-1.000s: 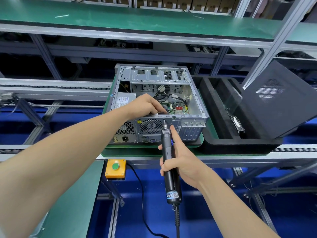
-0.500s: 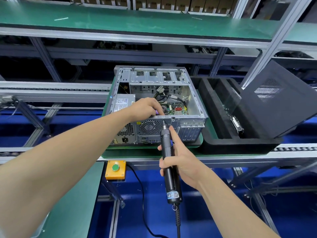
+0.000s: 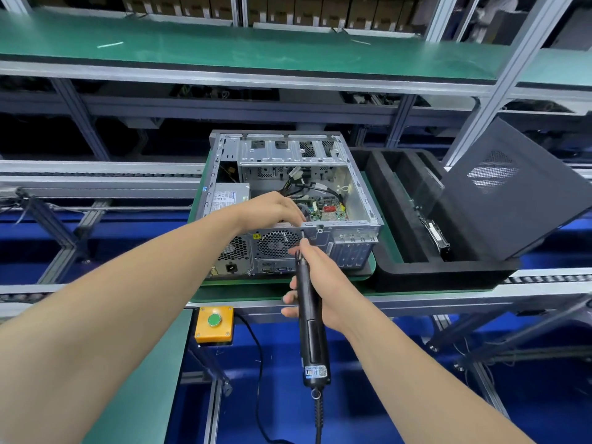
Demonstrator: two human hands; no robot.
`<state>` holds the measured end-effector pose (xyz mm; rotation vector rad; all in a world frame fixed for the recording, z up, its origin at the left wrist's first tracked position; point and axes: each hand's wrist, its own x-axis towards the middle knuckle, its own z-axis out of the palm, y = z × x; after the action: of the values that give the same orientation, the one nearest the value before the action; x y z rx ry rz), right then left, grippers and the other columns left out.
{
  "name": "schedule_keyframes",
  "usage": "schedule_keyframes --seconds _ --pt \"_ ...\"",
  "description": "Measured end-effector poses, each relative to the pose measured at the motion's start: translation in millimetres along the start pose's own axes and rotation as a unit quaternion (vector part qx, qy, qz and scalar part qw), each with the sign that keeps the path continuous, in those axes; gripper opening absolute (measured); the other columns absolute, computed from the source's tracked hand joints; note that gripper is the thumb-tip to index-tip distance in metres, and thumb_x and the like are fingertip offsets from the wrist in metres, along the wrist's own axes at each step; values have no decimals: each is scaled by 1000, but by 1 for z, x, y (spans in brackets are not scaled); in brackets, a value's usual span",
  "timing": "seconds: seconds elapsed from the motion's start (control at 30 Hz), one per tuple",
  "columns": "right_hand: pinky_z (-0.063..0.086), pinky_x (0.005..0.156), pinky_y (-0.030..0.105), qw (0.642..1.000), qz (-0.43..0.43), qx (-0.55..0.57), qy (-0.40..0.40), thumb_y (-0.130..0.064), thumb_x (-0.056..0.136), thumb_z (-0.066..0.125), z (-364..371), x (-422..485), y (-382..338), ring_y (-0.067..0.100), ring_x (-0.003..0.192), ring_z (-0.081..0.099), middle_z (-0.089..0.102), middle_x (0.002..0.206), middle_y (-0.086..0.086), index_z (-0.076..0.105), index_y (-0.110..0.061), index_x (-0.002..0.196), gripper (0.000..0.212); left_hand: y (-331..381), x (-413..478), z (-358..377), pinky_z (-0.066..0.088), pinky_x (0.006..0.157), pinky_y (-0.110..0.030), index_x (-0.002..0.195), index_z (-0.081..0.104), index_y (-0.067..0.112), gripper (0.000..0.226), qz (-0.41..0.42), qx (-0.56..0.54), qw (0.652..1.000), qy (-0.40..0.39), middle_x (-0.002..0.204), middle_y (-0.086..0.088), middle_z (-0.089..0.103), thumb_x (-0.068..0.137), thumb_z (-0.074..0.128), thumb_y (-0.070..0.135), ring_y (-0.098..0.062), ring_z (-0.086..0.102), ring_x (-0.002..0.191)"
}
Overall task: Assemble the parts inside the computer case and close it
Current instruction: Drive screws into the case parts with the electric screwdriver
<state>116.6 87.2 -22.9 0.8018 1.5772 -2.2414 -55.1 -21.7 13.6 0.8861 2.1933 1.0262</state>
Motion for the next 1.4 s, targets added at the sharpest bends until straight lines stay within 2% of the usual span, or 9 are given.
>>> schedule_keyframes --seconds 0.17,0.5,0.67,0.77,0.83,0.97,1.13,1.27,1.4 --pt "57 56 41 999 22 -19 44 -56 101 54 4 9 -15 31 63 70 65 72 11 66 -12 107 46 -2 -2 -1 47 95 -27 79 81 33 13 25 44 999 -7 108 23 71 87 72 38 10 63 100" --pt "57 59 39 997 12 -19 72 -57 106 45 15 14 -22 25 54 62 58 66 6 71 -16 105 48 -1 2 -3 39 105 -35 95 82 25 14 -12 8 1000 7 124 9 70 89 69 29 -8 59 117" --pt "56 61 39 998 -3 -7 68 -53 106 46 15 17 -25 26 60 66 62 73 4 74 -20 103 44 -2 1 -6 41 106 -37 93 80 26 12 -18 13 1000 6 107 19 70 90 70 24 -7 61 112" --pt "56 60 36 998 11 -3 60 -50 106 46 14 17 -28 25 57 62 59 70 3 73 -20 102 41 -3 0 -7 50 93 -36 96 82 22 13 -17 28 999 12 100 20 73 89 71 25 -16 65 109" --pt "56 59 34 998 21 -3 58 -50 106 47 12 18 -30 25 57 63 58 68 2 72 -18 98 41 -2 -1 -6 48 82 -28 94 82 22 11 -16 15 1000 18 92 22 75 88 73 23 -7 66 103" --pt "52 58 30 998 43 14 48 -47 104 48 12 18 -34 22 53 56 55 66 2 58 -18 75 42 1 -1 -5 43 81 -22 84 82 27 11 -29 -5 999 22 89 24 75 84 73 22 1 63 103" --pt "47 53 26 998 42 19 36 -45 100 48 10 23 -30 20 46 46 54 64 2 52 -20 65 44 1 1 1 45 69 -11 78 83 32 23 -19 -33 998 56 82 22 75 80 65 18 15 61 72" --pt "47 52 27 998 42 27 26 -46 100 48 6 28 -28 20 44 46 55 62 2 54 -20 63 45 0 4 -1 47 96 -27 90 82 30 31 -12 -29 998 58 104 15 76 81 63 7 -3 63 106" --pt "47 51 28 998 41 36 17 -47 100 47 6 32 -27 20 44 45 55 61 2 53 -21 61 47 -4 4 -2 49 93 -23 94 81 18 33 11 -37 997 63 103 8 76 80 60 -3 -10 65 106"
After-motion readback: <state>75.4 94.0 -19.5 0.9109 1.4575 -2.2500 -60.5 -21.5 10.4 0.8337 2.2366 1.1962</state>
